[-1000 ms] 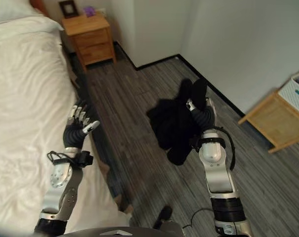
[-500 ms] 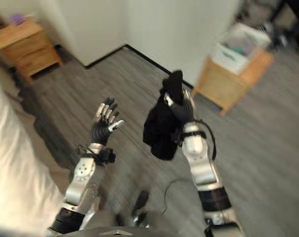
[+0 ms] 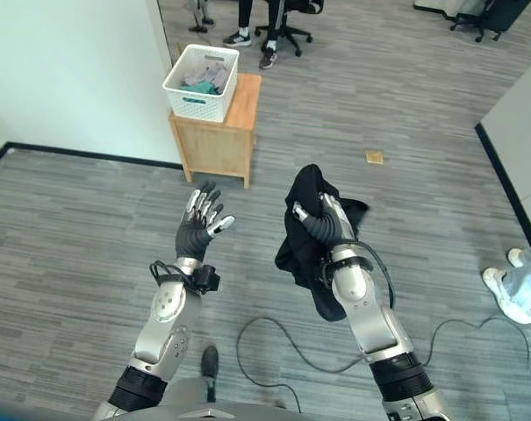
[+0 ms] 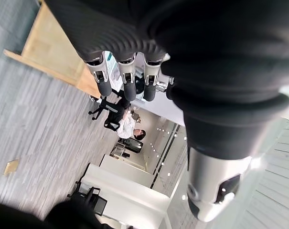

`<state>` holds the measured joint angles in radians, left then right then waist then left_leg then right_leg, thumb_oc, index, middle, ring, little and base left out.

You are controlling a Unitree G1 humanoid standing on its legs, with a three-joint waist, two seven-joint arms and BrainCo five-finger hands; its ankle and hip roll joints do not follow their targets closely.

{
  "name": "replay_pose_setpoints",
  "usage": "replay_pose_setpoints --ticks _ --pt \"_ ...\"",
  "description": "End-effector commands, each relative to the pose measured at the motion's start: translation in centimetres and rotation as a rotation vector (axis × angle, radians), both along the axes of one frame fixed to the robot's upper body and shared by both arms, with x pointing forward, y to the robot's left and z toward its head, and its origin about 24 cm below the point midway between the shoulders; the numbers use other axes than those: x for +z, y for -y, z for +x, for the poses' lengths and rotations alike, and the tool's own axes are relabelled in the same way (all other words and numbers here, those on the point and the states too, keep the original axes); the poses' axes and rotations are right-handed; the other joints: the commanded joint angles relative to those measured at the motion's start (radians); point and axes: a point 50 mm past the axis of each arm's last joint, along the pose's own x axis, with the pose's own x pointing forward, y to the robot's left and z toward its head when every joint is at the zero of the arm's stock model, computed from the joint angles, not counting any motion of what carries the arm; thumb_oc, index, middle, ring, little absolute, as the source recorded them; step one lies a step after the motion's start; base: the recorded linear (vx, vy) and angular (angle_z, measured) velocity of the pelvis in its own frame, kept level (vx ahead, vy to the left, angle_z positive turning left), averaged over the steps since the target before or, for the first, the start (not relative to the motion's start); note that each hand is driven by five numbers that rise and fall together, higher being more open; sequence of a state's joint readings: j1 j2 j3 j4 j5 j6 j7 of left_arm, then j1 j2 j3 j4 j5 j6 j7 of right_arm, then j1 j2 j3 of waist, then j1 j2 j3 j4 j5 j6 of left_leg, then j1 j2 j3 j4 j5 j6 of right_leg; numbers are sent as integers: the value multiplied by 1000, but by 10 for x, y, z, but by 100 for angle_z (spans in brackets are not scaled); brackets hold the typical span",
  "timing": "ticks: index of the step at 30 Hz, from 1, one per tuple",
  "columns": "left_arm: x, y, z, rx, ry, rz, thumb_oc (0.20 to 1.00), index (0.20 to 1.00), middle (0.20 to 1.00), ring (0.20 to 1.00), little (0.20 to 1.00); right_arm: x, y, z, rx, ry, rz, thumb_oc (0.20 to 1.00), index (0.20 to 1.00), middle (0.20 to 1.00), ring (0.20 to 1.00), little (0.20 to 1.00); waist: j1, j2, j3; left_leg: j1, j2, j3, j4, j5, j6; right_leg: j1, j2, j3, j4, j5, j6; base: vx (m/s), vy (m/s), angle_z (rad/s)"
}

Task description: Pick up bed clothes into laundry basket.

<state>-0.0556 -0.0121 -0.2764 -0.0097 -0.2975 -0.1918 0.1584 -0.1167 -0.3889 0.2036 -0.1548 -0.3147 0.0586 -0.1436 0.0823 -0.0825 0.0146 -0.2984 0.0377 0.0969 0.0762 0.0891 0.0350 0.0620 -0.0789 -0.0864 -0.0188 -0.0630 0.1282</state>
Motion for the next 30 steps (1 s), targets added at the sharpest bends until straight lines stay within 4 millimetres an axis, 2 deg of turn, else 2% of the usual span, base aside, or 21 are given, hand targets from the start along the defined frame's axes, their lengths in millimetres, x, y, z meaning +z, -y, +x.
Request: replay_pose_setpoints --ticks 1,3,5,6,7,9,10,11,12,13,14,16,18,20,21,22,23,24,25,27,30 --pt "24 4 4 25 118 11 1000 1000 1000 1000 1000 64 -2 7 36 293 18 200 200 200 200 200 72 0 -53 92 56 -1 -164 41 -43 -35 -26 18 188 -107 16 65 48 25" --pt "29 -1 7 45 135 19 1000 1000 1000 1000 1000 81 -4 11 47 349 12 200 200 200 200 200 74 2 -43 70 70 3 -164 42 -33 -180 -20 33 358 -41 38 -2 11 23" --pt "35 -10 10 76 158 25 1000 1000 1000 1000 1000 91 -6 15 54 380 5 200 200 200 200 200 83 -4 -35 49 79 10 -164 30 -19 -255 -12 25 374 -19 37 -8 -30 10" --pt "37 -15 11 87 167 25 1000 1000 1000 1000 1000 95 -5 17 57 376 -11 200 200 200 200 200 84 -6 -32 38 81 6 -164 14 -11 -332 51 39 320 -53 6 69 -1 -12" --pt "37 -15 11 88 168 25 1000 1000 1000 1000 1000 95 -5 17 57 376 -11 200 200 200 200 200 84 -6 -34 36 81 6 -164 14 -12 -334 52 39 320 -53 6 163 6 -19" --pt "31 -18 11 86 148 30 1000 1000 1000 1000 1000 93 -1 16 51 354 -18 200 200 200 200 200 64 -20 -29 52 57 -13 -164 -15 -10 -372 123 73 181 -23 -73 344 -45 16" --pt "28 -16 10 73 130 34 1000 1000 1000 1000 1000 96 3 15 41 355 -35 200 200 200 200 200 32 -25 -19 103 24 -50 -164 -68 -19 -398 104 66 -53 113 -124 538 -90 41" --pt "26 -16 10 71 123 37 1000 1000 1000 1000 1000 97 4 16 40 359 -39 200 200 200 200 200 22 -25 -12 132 12 -66 -164 -92 -26 -448 102 80 -68 146 -120 553 -90 79" --pt "24 -15 10 69 117 36 1000 1000 1000 1000 1000 99 5 17 35 367 -43 200 200 200 200 200 15 -18 -13 153 7 -81 -164 -118 -29 -473 105 84 -68 161 -108 408 -58 79" --pt "21 -15 10 61 104 31 1000 1000 1000 1000 1000 99 5 17 23 372 -25 200 200 200 200 200 23 -20 -20 177 -2 -89 -164 -146 -33 -464 94 62 -68 152 -115 427 -81 98" --pt "18 -14 8 57 91 36 1000 1000 1000 1000 1000 99 5 16 19 372 -31 200 200 200 200 200 19 -27 -25 207 -8 -87 -164 -178 -43 -445 81 39 -68 184 -124 467 -118 60" --pt "8 -13 1 63 50 21 1000 1000 1000 1000 1000 89 7 10 9 339 -28 200 200 200 200 200 16 -20 -42 291 12 -72 -164 -213 -54 -386 75 12 -68 192 -146 495 -145 16" --pt "1 -7 -4 42 26 12 1000 1000 1000 1000 1000 87 11 8 13 328 -45 200 200 200 200 200 18 -13 -11 267 -7 -58 32 -247 -76 -312 41 -18 -68 186 -138 319 -95 37" --pt "1 -1 -5 23 27 5 1000 1000 1000 1000 1000 90 13 8 21 337 -60 200 200 200 200 200 22 -12 9 162 -16 -60 215 -227 -95 -277 21 -46 -68 159 -140 107 -86 75" --pt "2 2 -5 11 31 9 1000 1000 1000 1000 1000 92 16 8 15 345 -84 200 200 200 200 200 22 -13 19 83 -16 -60 320 -191 -107 -261 9 -60 -68 145 -141 37 -53 52" --pt "2 3 -4 9 32 9 1000 1000 1000 1000 1000 92 16 8 13 346 -85 200 200 200 200 200 18 -10 17 64 -16 -66 343 -196 -107 -266 9 -66 -68 145 -141 49 -64 42" --pt "4 6 -4 -4 39 9 1000 1000 1000 1000 1000 94 19 8 3 346 -107 200 200 200 200 200 13 -11 29 -55 -8 -42 415 -178 -104 -255 -5 -90 -68 118 -144 137 -42 57" --pt "7 7 -3 -17 54 10 1000 1000 1000 1000 1000 96 19 8 3 348 -125 200 200 200 200 200 11 -7 28 -148 -7 -1 359 -204 -68 -249 -10 -121 -68 83 -139 225 -31 67" --pt "6 7 -4 -22 55 10 1000 1000 1000 1000 1000 95 18 8 8 344 -126 200 200 200 200 200 14 -1 26 -157 -4 18 307 -186 -60 -240 -10 -125 -68 71 -137 305 32 64" --pt "6 7 -6 -31 62 8 1000 1000 1000 1000 1000 92 17 7 15 331 -123 200 200 200 200 200 22 22 19 -139 31 81 100 -64 -46 -202 15 -127 -68 40 -134 340 93 19" --pt "4 9 -8 -49 54 0 1000 1000 1000 1000 1000 91 23 8 -22 326 -123 200 200 200 200 200 42 40 8 -148 82 177 -164 42 -53 -99 30 -114 -68 -25 -119 446 126 -18"
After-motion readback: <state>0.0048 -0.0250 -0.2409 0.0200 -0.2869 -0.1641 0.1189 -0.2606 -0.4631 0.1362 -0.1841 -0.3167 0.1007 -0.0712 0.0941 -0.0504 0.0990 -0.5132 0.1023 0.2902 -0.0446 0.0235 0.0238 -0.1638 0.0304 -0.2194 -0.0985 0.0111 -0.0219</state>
